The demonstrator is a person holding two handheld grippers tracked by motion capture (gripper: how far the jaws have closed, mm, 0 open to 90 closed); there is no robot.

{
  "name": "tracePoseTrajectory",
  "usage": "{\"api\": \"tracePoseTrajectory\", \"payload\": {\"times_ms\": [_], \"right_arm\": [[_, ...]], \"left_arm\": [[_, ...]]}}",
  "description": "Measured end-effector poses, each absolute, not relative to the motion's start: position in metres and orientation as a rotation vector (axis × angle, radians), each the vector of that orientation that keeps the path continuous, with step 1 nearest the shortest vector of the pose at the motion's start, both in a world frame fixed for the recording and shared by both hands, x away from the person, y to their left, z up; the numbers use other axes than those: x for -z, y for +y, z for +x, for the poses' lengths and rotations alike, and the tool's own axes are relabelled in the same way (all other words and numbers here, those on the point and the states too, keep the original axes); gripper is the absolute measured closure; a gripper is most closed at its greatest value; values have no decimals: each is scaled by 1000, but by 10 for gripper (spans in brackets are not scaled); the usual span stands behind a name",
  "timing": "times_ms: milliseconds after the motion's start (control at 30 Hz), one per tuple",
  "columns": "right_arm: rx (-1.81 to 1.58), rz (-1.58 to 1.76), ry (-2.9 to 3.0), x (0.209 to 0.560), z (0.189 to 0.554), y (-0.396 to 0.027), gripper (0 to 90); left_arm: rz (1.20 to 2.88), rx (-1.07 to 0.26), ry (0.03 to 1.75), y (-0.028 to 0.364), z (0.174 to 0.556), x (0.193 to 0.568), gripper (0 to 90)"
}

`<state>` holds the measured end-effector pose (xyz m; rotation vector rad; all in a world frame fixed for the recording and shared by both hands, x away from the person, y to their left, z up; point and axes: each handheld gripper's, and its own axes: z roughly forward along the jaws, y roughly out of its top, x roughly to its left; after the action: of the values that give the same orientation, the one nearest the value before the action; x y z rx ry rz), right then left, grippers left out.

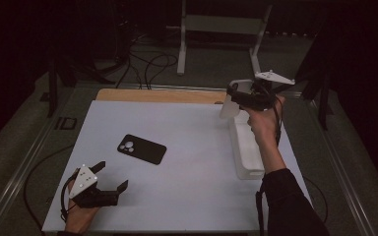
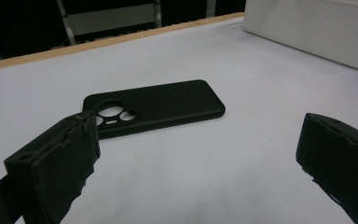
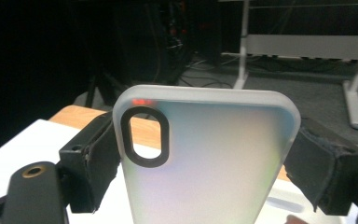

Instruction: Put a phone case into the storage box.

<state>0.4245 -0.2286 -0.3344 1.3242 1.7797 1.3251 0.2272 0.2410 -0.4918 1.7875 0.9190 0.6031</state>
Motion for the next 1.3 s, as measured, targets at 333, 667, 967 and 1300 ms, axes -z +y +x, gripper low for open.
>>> {"api": "tracePoseTrajectory", "payload": {"times_ms": [333, 667, 967, 1300], "right_arm": [[-1253, 1382, 1735, 340, 439, -244, 169], [-1155, 1438, 1700, 353, 453, -257, 169], [-1091, 1483, 1696, 369, 464, -261, 169], [-1017, 1513, 1721, 388, 474, -260, 169]], "left_arm": [[1778, -611, 924, 242, 227, 491, 3], [1777, -612, 926, 242, 227, 491, 3], [1769, -611, 926, 243, 227, 491, 3], [1765, -611, 930, 244, 227, 491, 3]]}}
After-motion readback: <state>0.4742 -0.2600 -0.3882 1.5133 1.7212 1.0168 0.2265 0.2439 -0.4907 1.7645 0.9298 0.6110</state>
